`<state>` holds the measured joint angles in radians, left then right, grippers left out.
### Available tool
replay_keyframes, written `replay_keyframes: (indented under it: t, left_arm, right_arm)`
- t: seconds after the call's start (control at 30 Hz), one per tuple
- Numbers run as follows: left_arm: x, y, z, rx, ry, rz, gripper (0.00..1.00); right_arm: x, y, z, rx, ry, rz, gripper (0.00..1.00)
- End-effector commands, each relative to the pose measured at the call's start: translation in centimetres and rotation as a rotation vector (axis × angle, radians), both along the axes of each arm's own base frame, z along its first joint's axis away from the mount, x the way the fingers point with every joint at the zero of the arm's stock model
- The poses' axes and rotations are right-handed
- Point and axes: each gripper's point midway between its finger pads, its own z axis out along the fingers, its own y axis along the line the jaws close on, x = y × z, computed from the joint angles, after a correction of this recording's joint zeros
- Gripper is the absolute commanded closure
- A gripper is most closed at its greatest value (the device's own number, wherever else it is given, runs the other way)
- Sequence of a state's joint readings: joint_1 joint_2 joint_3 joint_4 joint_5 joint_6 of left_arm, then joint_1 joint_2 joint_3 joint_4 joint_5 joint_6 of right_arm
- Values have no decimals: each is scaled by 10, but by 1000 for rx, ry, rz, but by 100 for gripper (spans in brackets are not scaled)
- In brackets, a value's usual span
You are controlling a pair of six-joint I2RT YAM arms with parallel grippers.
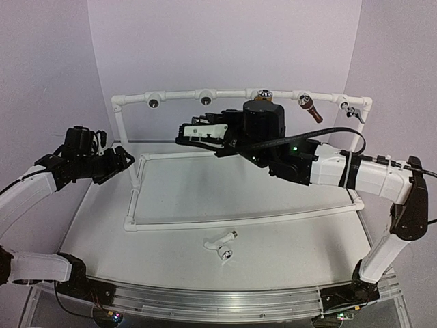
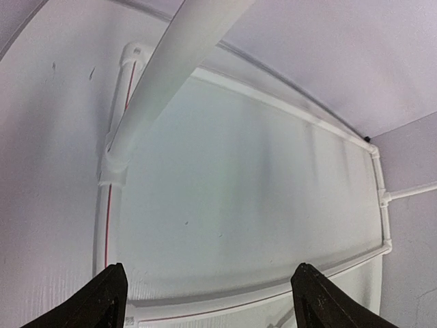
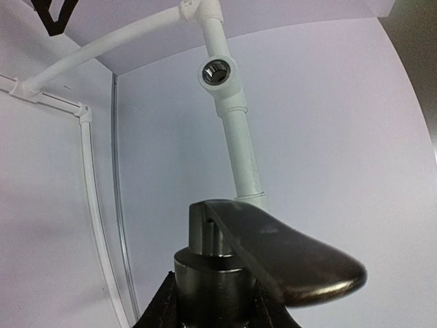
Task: Install the water faucets
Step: Pass from the left arm to the right, then hold the pipe with the faucet installed at the center of the board.
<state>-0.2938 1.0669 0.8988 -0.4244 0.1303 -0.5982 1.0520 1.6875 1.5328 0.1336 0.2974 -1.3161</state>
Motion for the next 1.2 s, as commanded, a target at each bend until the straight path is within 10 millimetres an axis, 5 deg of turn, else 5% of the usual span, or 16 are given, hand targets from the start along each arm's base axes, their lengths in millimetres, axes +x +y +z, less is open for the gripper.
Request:
replay_keyframes:
  t: [0.0,0.43,0.83,1.07,1.17]
  left_arm:
    - [-5,26,-36,40,126,117,14]
    - [3,41,-101,80,271,162,14]
    - [9,29,-127,-73,410,241,19]
    - [27,30,-140,-64,450,257,19]
    - [26,23,-146,-40,428,172,37]
  right_arm:
    - [-5,-5,23,-75,-156,6,100]
    - [-29,20,6,-146,-268,143,100]
    - [2,34,-8,-163,-434,94,100]
    - [13,22,-6,-157,-438,75,100]
    - [11,19,0,-131,-440,72,100]
